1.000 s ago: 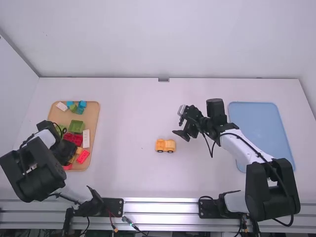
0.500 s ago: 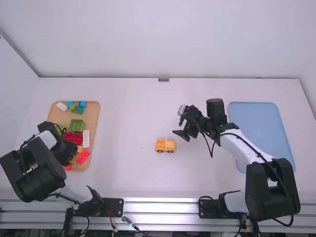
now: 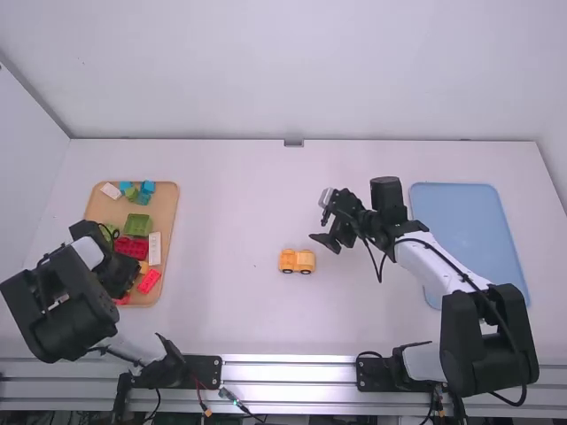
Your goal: Assemble lego blocks to make yellow taxi
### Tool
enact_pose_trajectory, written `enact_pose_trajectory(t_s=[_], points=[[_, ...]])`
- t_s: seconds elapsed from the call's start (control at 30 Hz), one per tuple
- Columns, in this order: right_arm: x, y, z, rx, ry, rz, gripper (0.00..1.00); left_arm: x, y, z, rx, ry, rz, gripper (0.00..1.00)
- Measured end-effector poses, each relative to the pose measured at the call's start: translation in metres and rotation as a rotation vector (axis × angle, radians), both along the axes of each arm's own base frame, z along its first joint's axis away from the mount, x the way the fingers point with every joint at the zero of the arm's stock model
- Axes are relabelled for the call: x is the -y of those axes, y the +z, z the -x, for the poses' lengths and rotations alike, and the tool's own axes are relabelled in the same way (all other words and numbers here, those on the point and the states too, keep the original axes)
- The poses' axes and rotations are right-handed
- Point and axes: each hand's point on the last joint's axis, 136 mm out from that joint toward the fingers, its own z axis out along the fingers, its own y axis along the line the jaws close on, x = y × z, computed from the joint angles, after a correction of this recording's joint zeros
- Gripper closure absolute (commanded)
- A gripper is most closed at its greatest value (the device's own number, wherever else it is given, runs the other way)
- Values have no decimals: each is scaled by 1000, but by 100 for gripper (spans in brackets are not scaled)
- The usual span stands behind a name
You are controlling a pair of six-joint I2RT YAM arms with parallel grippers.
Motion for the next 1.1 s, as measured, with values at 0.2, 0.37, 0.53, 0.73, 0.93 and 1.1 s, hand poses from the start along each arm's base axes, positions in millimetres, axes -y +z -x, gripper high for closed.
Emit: enact_pose_trajectory(t_s=[0.2,0.37,0.53,0.73,0.93,1.1], points=[[0,0,0,0,1,1,1,0,0,0,0,-3,-1,70],[0,0,0,2,2,1,1,1,0,1,-3,-3,2,79],[0,0,0,1,1,0,1,3,9,4,-37,-3,31,98],[-2,11,-10,4,-46,-50,1,-11,45,-28,39,-30,29,98],[-9,27,-17,-41,-92,-154,1,-12,72,-73,190,-176,-17,98],[-14,47,-24,-101,-139,-271,1,45,115,-124,528,-484,-119,99]])
